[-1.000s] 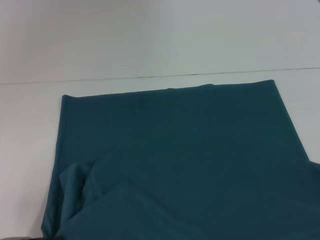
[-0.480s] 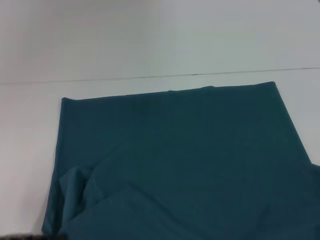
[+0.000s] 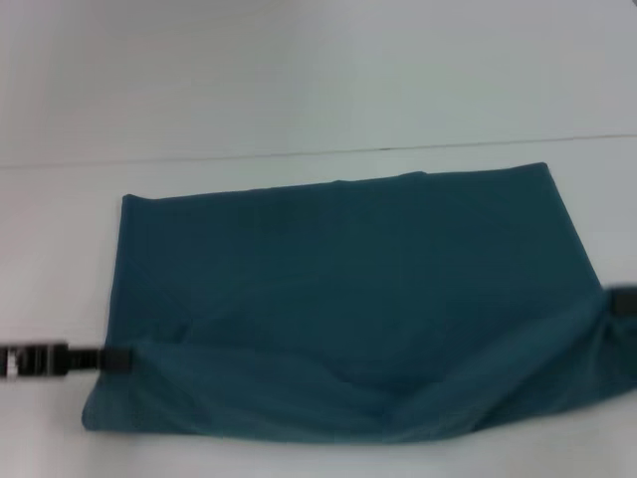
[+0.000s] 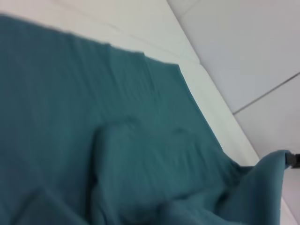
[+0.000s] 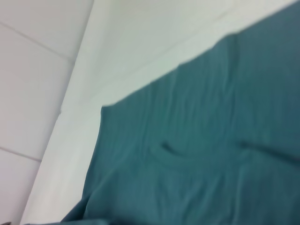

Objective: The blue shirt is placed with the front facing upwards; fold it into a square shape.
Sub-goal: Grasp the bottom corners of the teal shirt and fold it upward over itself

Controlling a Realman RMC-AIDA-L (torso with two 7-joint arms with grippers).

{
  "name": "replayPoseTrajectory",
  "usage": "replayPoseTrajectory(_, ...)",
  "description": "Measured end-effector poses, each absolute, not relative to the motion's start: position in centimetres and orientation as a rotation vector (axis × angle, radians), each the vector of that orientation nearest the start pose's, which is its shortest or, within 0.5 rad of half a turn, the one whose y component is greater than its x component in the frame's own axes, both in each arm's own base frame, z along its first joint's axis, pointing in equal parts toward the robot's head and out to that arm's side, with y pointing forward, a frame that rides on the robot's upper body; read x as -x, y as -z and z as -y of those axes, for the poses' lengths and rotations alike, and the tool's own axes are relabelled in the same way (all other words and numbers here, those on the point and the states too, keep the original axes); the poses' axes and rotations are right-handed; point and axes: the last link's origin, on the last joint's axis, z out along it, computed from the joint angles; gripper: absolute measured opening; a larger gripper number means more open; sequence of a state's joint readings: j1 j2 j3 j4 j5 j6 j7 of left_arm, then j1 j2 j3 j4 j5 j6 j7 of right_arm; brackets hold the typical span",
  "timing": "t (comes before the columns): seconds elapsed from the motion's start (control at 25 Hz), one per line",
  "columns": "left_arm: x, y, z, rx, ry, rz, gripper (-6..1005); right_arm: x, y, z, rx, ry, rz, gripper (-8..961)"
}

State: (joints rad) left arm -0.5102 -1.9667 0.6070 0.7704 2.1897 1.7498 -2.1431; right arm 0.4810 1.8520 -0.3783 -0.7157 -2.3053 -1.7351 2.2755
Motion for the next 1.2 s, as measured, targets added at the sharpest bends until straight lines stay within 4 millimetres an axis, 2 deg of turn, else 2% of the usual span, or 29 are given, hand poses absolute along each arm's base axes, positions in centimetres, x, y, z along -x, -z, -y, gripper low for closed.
replayPoseTrajectory(0.2,27.8,-6.8,-34.1,2.528,0.539,1.537,19,-32.6,-12.2,-33.8,2.147,-0.616,-1.771,58)
replayPoseTrajectory(0.6,27.3,-6.7,-37.7,2.405,0.535,1.489,18,-31.4,-13.1,-37.1,2.030,-0.745,-1.701,58)
replayPoseTrajectory(1.2,27.5,-6.8,-40.6,2.261,0.539,1.437,19,-32.1,-13.1,-38.6,1.915,-0.798,-1.692,58)
